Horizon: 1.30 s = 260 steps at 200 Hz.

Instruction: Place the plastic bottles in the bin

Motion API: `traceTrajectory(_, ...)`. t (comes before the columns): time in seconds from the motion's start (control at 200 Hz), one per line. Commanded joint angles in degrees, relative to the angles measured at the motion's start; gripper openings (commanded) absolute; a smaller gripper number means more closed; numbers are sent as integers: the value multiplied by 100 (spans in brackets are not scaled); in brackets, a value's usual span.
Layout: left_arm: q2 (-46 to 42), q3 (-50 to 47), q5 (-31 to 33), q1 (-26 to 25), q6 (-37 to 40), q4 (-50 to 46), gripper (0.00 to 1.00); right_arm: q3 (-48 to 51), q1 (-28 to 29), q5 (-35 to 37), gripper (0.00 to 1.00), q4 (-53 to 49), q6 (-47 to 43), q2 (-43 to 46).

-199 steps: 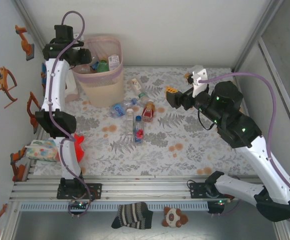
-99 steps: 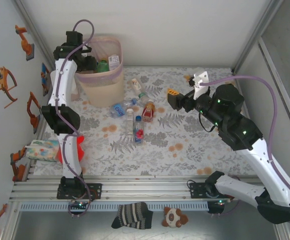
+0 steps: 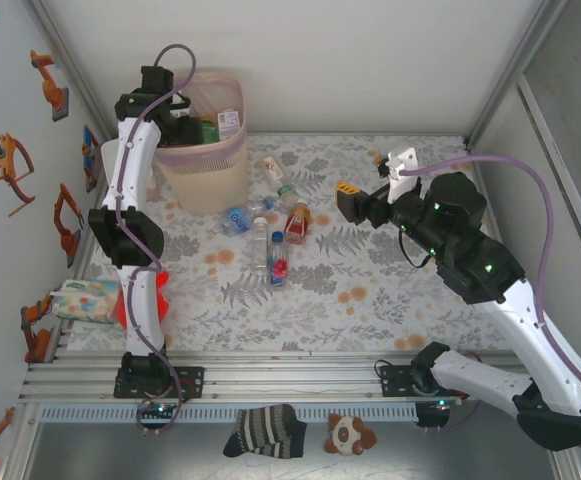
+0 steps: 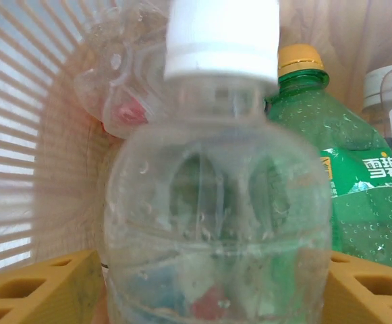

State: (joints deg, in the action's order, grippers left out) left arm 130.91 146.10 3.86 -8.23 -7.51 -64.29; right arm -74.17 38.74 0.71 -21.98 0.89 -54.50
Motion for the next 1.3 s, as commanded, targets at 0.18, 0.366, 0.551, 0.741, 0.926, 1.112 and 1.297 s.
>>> traceTrajectory(0.18, -506, 199, 48, -10, -27, 99, 81, -18, -33, 87, 85, 227, 99, 91)
traceTrajectory(0.366, -807, 182, -68, -36, -30, 233, 82, 63, -33, 149, 85, 263, 162, 219)
traceTrajectory(0.551, -1037, 175, -193, -67, -32, 345, 81, 69, -33, 155, 85, 273, 151, 264)
traceTrajectory(0.741, -1176, 115, -490, -129, -36, 405, 64, 120, -33, 137, 85, 351, 182, 288)
traceTrajectory(0.926, -1474, -20, -735, -346, 16, 418, 58, 160, -33, 141, 84, 359, 195, 313)
traceTrajectory(1.112, -1990, -526, -1053, -659, 81, 418, 58, 253, -34, 192, 84, 404, 192, 308)
traceTrajectory(1.297, -2607, -1403, -963, -1096, 65, 474, 58, 292, -33, 210, 84, 414, 181, 259)
